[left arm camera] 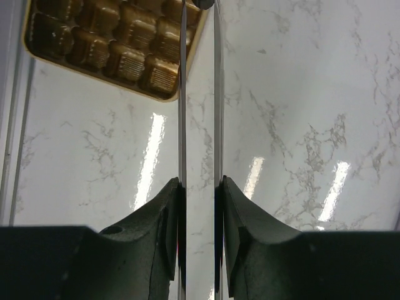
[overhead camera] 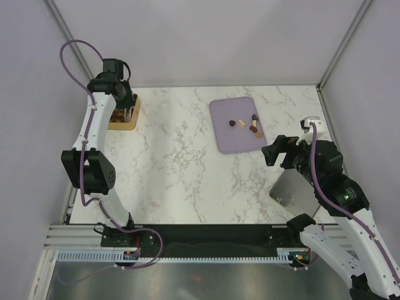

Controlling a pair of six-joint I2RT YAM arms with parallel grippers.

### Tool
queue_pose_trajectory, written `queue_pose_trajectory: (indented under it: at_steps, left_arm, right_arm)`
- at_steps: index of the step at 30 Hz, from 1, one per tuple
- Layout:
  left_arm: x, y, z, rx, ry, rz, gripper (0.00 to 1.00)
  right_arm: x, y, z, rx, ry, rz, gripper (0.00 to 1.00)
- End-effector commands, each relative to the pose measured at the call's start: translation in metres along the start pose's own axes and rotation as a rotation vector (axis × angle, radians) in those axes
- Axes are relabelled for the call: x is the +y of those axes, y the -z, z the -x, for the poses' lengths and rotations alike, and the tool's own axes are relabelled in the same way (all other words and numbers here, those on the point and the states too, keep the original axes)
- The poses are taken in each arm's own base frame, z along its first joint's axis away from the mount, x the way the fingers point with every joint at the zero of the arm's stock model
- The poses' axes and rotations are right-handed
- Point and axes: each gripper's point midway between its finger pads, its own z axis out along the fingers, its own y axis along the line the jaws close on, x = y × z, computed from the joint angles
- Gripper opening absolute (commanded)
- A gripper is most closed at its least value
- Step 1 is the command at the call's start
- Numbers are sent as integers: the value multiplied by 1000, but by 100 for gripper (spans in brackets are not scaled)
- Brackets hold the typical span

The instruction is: Pack the chocolate

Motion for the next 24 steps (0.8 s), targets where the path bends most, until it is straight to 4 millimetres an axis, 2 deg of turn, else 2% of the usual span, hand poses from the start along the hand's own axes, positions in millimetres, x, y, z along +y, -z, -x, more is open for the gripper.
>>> queue_pose_trajectory:
  at_steps: [1, 7, 15, 24]
  left_arm:
    - [29, 10, 24, -54, 13, 7, 34]
    - [77, -15, 33, -45, 111, 90, 34]
    - [91, -48, 40, -38, 142, 125, 34]
    - [98, -73, 37, -20, 117, 160, 34]
  right_arm:
    - [7, -7, 5, -23, -15, 30, 98]
    - [9, -16, 0, -7, -19, 37, 98]
    - [10, -23, -1, 3, -20, 35, 98]
    - [3, -28, -5, 9, -14, 4, 98]
